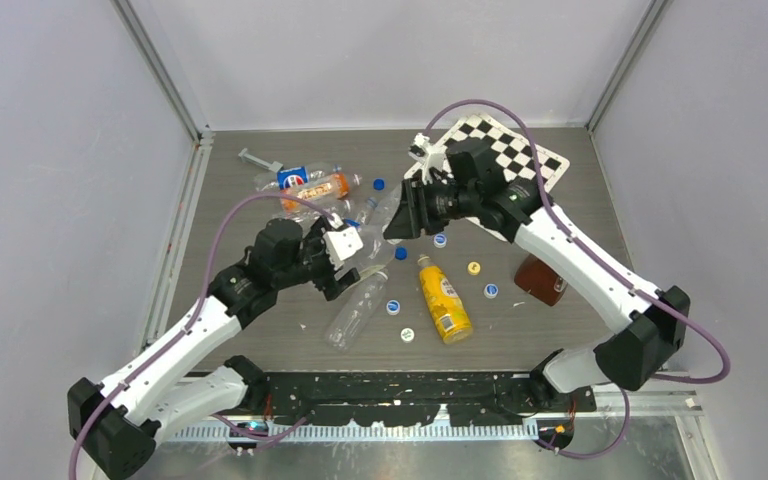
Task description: Screw on the bottle caps
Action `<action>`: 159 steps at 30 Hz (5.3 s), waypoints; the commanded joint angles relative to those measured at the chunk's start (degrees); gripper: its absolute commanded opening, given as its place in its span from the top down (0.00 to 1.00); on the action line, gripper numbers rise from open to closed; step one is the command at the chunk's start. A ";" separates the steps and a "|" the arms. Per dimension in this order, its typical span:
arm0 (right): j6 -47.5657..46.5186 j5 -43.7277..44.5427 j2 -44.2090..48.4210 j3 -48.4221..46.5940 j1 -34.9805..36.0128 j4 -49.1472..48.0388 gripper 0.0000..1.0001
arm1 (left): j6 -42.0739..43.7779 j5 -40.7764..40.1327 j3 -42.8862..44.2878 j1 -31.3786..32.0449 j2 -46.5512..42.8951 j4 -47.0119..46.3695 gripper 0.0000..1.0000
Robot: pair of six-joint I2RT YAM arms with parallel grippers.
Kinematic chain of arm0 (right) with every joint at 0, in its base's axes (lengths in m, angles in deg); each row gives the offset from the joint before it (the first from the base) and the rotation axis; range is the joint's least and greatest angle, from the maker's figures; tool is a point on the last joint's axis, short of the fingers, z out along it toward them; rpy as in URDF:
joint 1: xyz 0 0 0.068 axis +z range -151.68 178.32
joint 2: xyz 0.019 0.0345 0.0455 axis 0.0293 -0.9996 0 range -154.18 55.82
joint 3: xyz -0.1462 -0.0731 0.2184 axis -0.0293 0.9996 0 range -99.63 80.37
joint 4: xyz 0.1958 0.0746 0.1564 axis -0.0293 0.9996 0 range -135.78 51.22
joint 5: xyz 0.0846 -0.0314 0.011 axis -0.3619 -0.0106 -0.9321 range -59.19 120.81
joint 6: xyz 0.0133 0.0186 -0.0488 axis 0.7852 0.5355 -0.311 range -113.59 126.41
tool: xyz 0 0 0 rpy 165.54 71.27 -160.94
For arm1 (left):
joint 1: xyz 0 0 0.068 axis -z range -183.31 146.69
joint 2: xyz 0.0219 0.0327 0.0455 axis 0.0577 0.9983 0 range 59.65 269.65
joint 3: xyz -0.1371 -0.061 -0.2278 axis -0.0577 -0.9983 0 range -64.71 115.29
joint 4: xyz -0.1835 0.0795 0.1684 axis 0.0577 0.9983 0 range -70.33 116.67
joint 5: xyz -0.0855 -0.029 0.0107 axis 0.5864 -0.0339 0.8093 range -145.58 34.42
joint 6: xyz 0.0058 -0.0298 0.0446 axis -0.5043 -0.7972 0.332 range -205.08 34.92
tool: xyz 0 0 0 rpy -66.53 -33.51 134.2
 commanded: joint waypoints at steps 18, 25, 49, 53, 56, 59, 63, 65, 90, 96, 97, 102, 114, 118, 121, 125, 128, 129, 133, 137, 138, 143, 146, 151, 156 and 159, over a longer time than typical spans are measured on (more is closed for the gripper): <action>11.05 20.98 8.29 -1.14 6.55 -1.93 0.40 | 7.50 -16.25 -2.04 5.76 -3.33 -8.48 1.00; -12.16 6.24 15.34 3.33 6.54 -0.15 0.38 | 7.39 -5.15 0.43 5.74 -1.30 -3.57 1.00; -49.76 -0.99 16.59 8.28 6.50 5.42 0.27 | 7.70 7.30 3.06 5.74 1.45 1.19 1.00; -50.72 -1.00 15.71 7.84 6.55 5.52 0.28 | 7.81 7.64 3.06 5.74 1.27 1.28 1.00; -50.71 -1.43 15.08 7.07 6.55 5.90 0.30 | 7.84 7.71 3.07 5.74 1.19 1.33 1.00; -50.50 -2.44 14.20 6.43 6.59 6.24 0.35 | 7.84 7.78 3.15 5.74 1.06 1.38 1.00; -49.74 -3.33 13.24 5.74 6.54 6.50 0.41 | 7.83 7.77 3.24 5.74 0.97 1.50 1.00; -48.92 -3.77 12.74 5.60 6.50 6.36 0.47 | 7.83 7.78 3.24 5.74 0.84 1.56 1.00; 45.33 21.32 3.14 8.49 5.76 -7.56 0.99 | 8.06 -28.90 -0.37 5.89 -2.67 -8.63 1.00; 49.54 22.58 1.89 8.72 5.81 -6.98 0.95 | 8.92 -31.94 -0.84 6.27 -2.86 -9.52 1.00; 46.59 23.18 2.22 8.64 5.83 -7.46 0.91 | 8.22 -31.54 -0.80 6.27 -2.77 -9.53 1.00; 34.71 28.16 8.59 10.87 5.82 -15.67 0.48 | 3.09 -30.24 -0.18 6.31 -1.69 -9.90 1.00; 27.65 31.64 18.33 29.55 5.76 -48.39 0.00 | -6.63 -24.91 1.31 6.27 -0.15 -10.26 1.00; 27.56 32.55 18.71 34.30 5.63 -55.53 0.00 | -7.98 -24.53 2.01 6.27 -0.19 -9.46 1.00; 26.44 29.12 19.36 37.67 5.09 -64.06 0.00 | -8.86 -23.30 2.36 6.27 -0.41 -9.16 1.00; 20.39 26.48 20.03 44.12 4.66 -76.68 0.00 | -9.87 -22.44 2.19 6.27 -0.30 -9.65 1.00; 20.90 23.72 17.78 40.47 4.44 -73.14 0.00 | -10.41 -21.91 2.02 6.27 0.21 -9.96 1.00; 21.51 23.01 17.11 39.85 4.44 -72.93 0.00 | -10.62 -21.64 2.06 6.27 0.49 -10.01 1.00; 22.71 22.32 14.01 38.31 4.44 -75.13 0.00 | -11.47 -20.36 2.10 6.27 1.24 -10.29 1.00; 22.89 22.32 10.80 36.01 4.52 -73.92 0.05 | -11.72 -19.73 1.84 6.27 1.37 -10.66 1.00; 22.97 22.35 10.28 35.32 4.48 -73.65 0.06 | -11.77 -19.57 1.84 6.27 1.40 -10.79 1.00; 24.66 21.38 6.40 33.50 4.59 -72.96 0.16 | -11.93 -19.24 1.66 6.27 1.62 -11.15 1.00; 25.35 20.83 5.04 33.11 4.76 -73.45 0.22 | -12.15 -19.34 1.75 6.27 1.74 -11.15 1.00; 25.51 20.65 3.36 32.27 5.05 -72.84 0.43 | -12.59 -19.25 1.75 6.27 2.22 -11.28 1.00; 23.14 21.05 4.59 31.37 5.06 -69.92 0.90 | -12.83 -19.92 2.15 6.27 2.66 -10.56 0.75; 18.60 22.39 6.42 28.86 5.01 -62.43 0.99 | -12.90 -21.42 2.55 6.27 2.44 -9.93 0.37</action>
